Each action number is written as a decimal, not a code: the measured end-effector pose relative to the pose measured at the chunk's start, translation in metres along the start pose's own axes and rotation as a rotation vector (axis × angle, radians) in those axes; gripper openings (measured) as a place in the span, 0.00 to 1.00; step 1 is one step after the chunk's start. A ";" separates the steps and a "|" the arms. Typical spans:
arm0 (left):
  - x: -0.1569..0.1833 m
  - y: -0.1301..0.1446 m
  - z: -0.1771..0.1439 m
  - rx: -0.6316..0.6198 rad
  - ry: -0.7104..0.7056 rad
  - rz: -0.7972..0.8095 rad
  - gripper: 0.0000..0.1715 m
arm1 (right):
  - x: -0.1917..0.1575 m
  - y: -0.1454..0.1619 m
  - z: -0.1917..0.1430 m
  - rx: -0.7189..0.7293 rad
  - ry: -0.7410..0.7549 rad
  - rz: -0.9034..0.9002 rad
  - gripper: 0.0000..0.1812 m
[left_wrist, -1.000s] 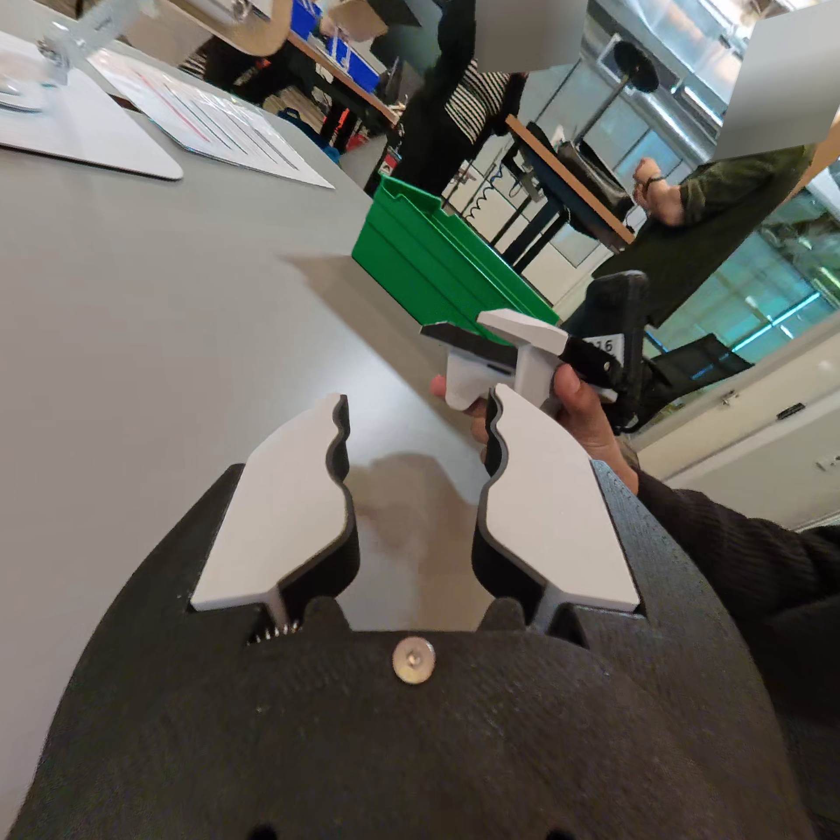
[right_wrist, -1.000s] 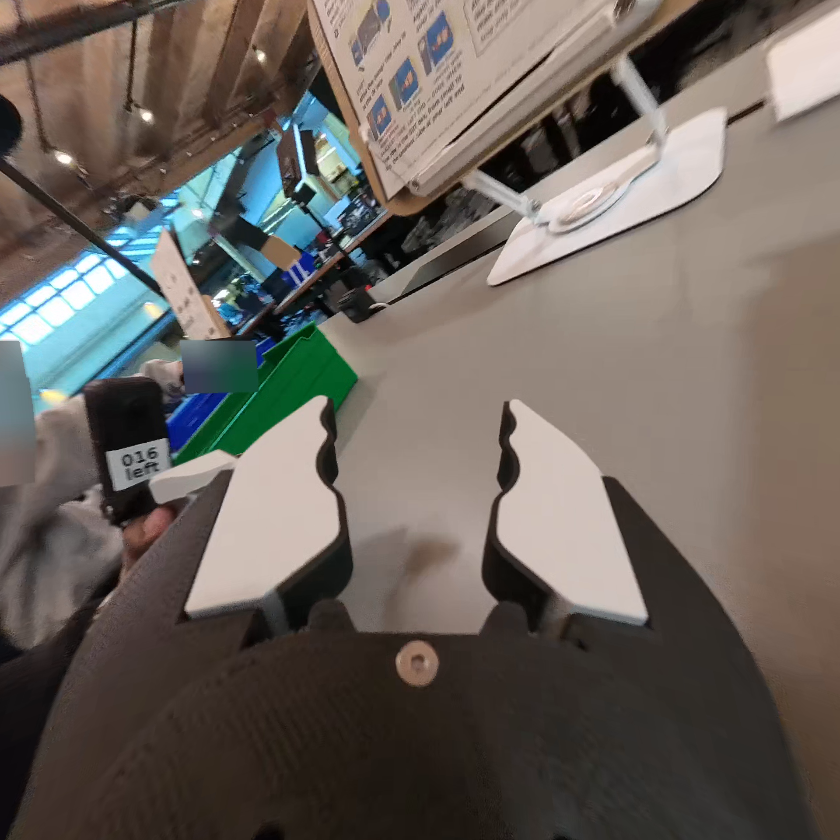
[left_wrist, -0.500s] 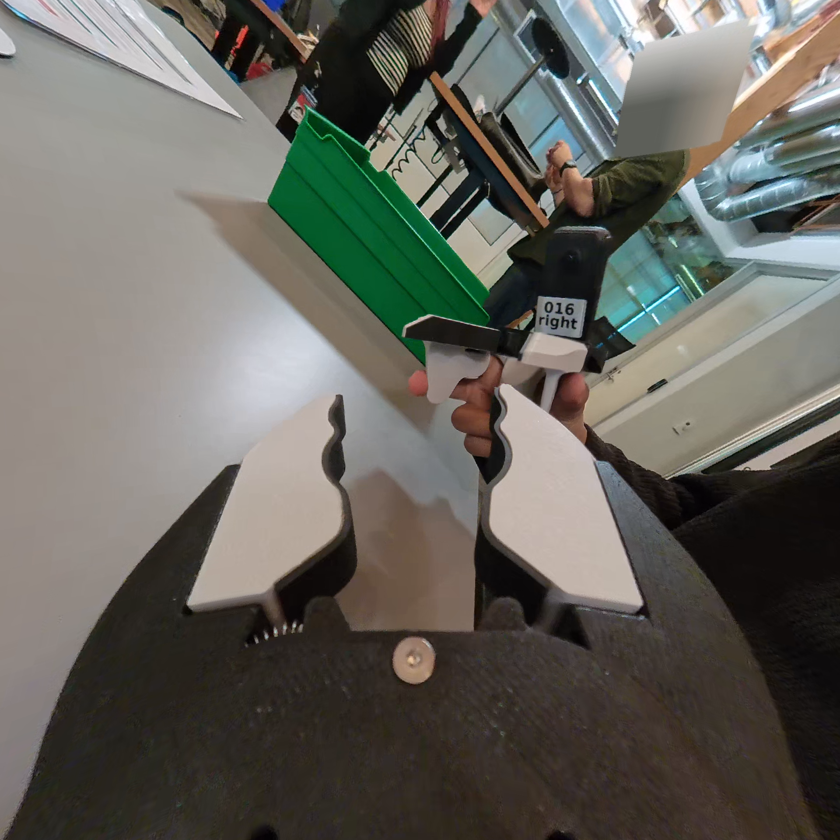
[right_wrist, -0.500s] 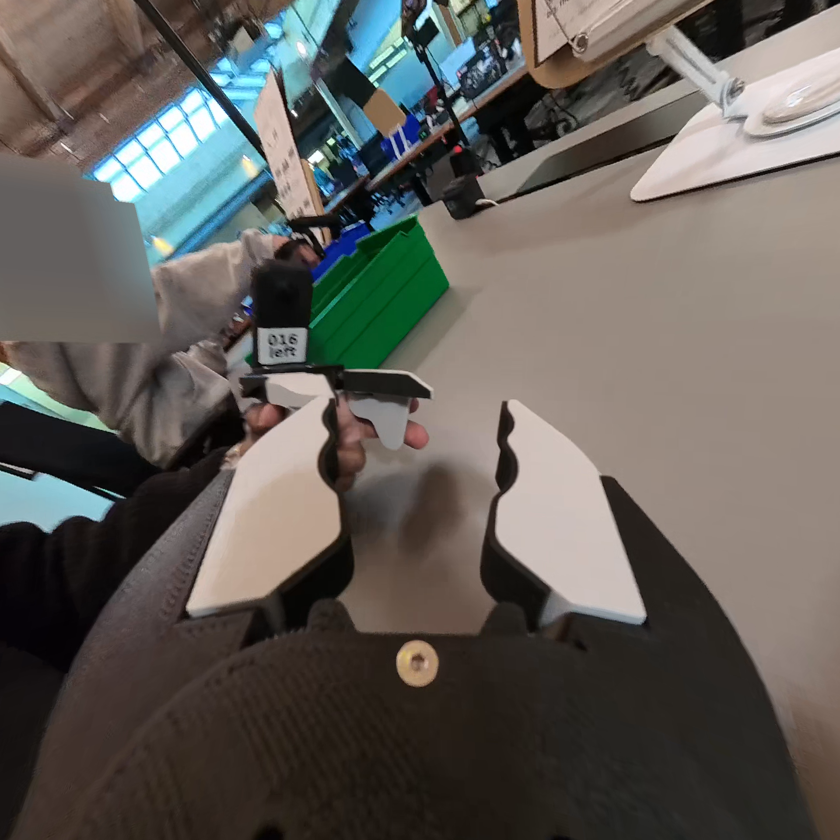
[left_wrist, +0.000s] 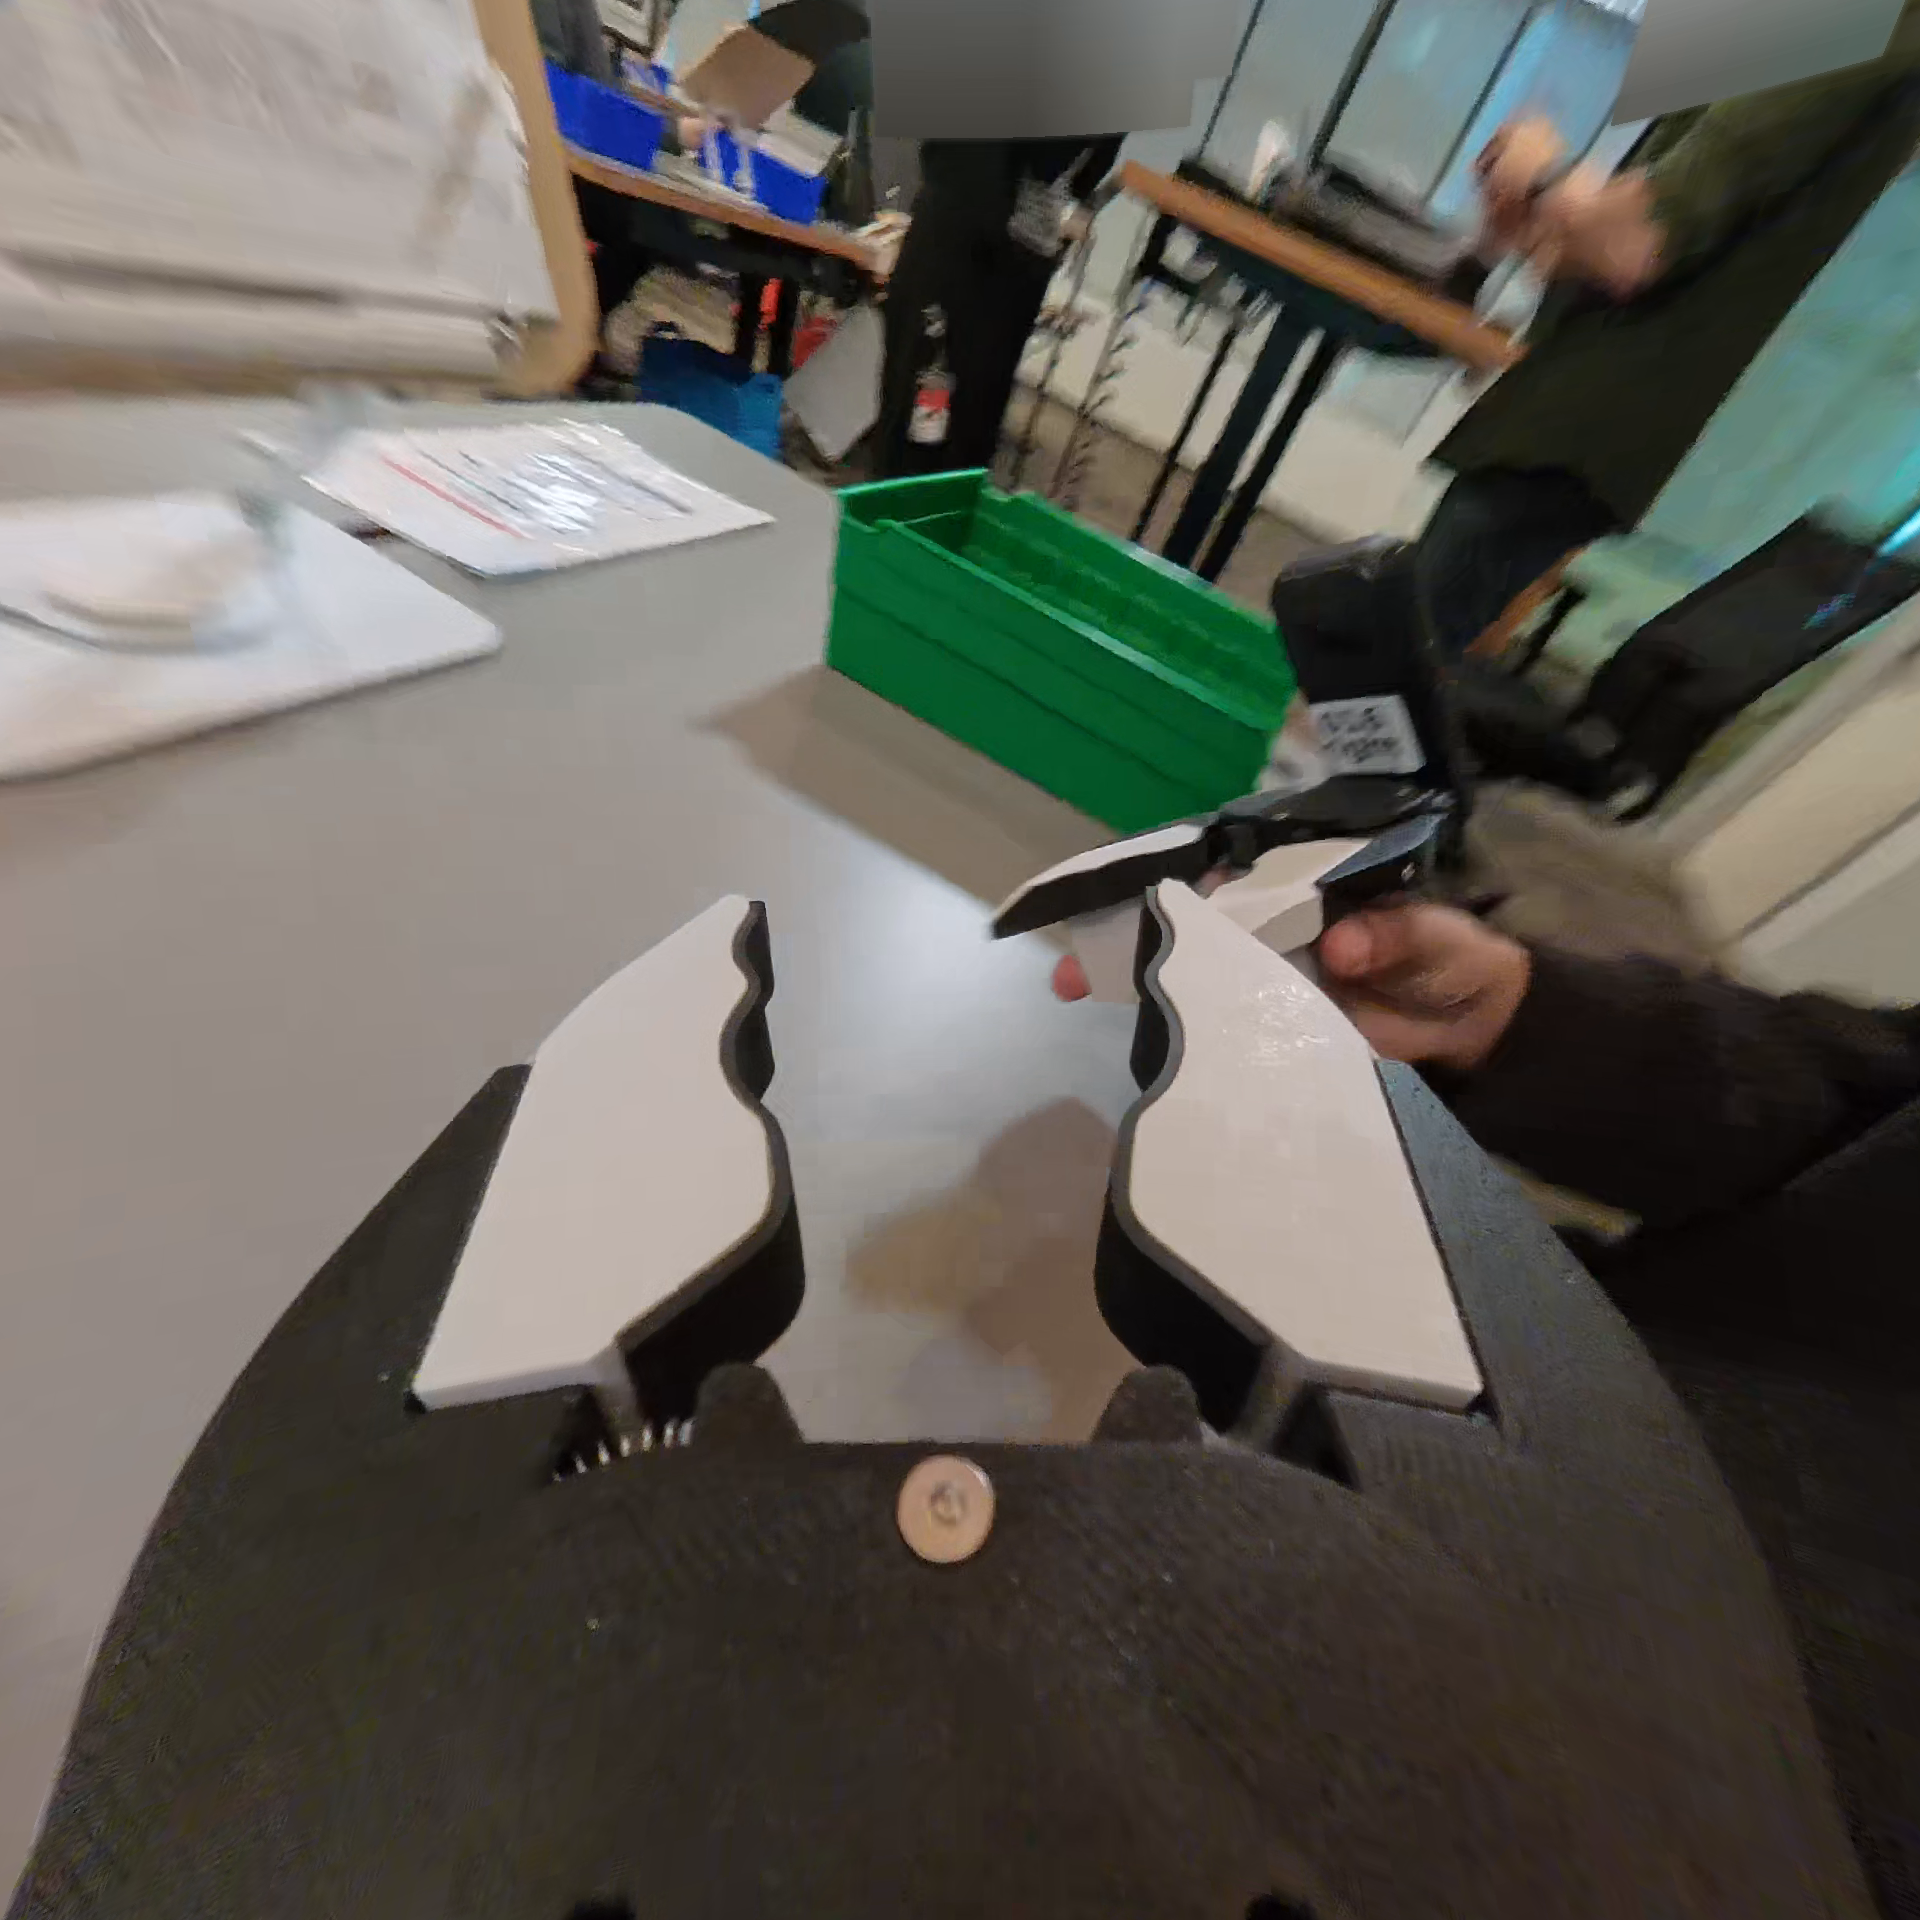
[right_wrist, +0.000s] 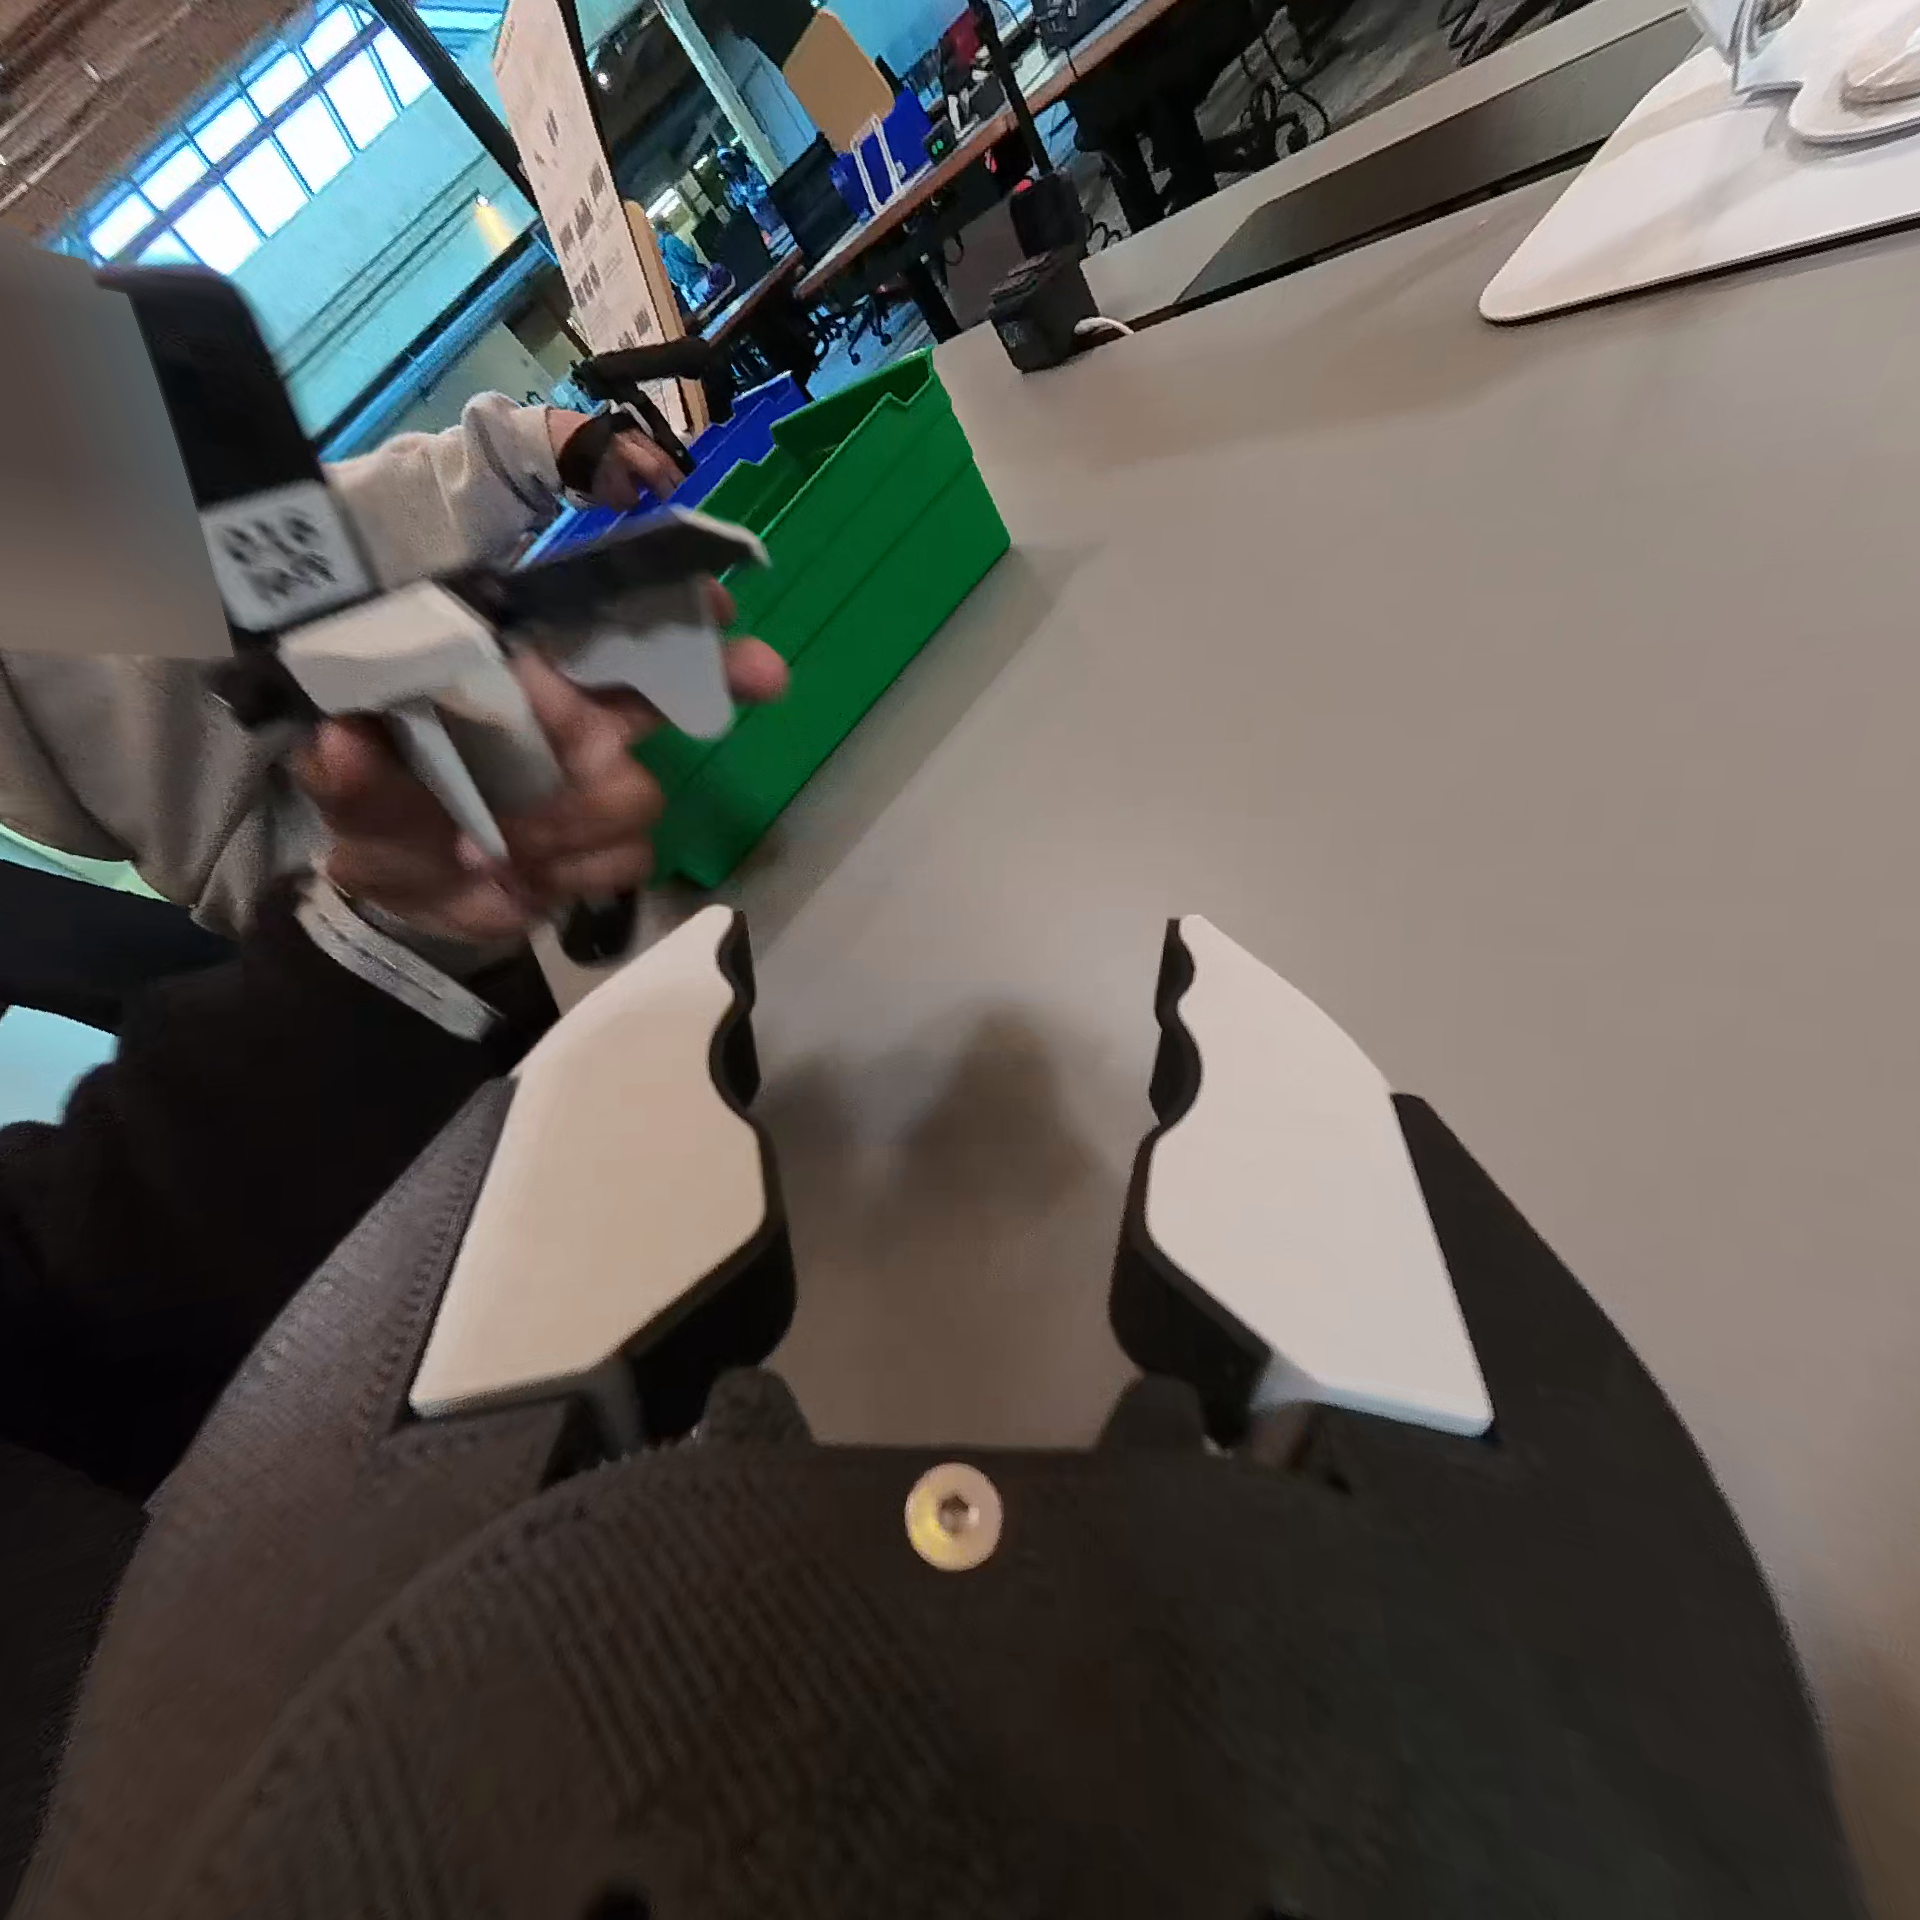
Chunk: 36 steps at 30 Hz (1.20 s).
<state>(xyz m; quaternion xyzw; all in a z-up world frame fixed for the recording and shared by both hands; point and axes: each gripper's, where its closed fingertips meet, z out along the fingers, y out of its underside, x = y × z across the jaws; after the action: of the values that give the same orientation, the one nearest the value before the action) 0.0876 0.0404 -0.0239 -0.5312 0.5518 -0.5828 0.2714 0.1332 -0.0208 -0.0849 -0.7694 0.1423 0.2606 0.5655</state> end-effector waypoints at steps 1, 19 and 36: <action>-0.007 -0.008 -0.019 -0.035 -0.058 0.091 0.39 | 0.001 0.001 0.001 -0.005 0.008 -0.007 0.41; -0.225 0.072 -0.307 -1.329 -0.543 0.578 0.45 | -0.001 0.011 0.013 -0.041 0.080 -0.133 0.27; -0.270 0.086 -0.285 -1.466 -0.398 0.740 0.39 | 0.002 0.019 0.023 -0.047 0.035 -0.030 0.20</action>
<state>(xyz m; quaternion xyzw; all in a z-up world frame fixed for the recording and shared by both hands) -0.1195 0.3638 -0.1407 -0.4508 0.8705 0.1539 0.1235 0.1196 -0.0052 -0.1063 -0.7889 0.1347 0.2419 0.5486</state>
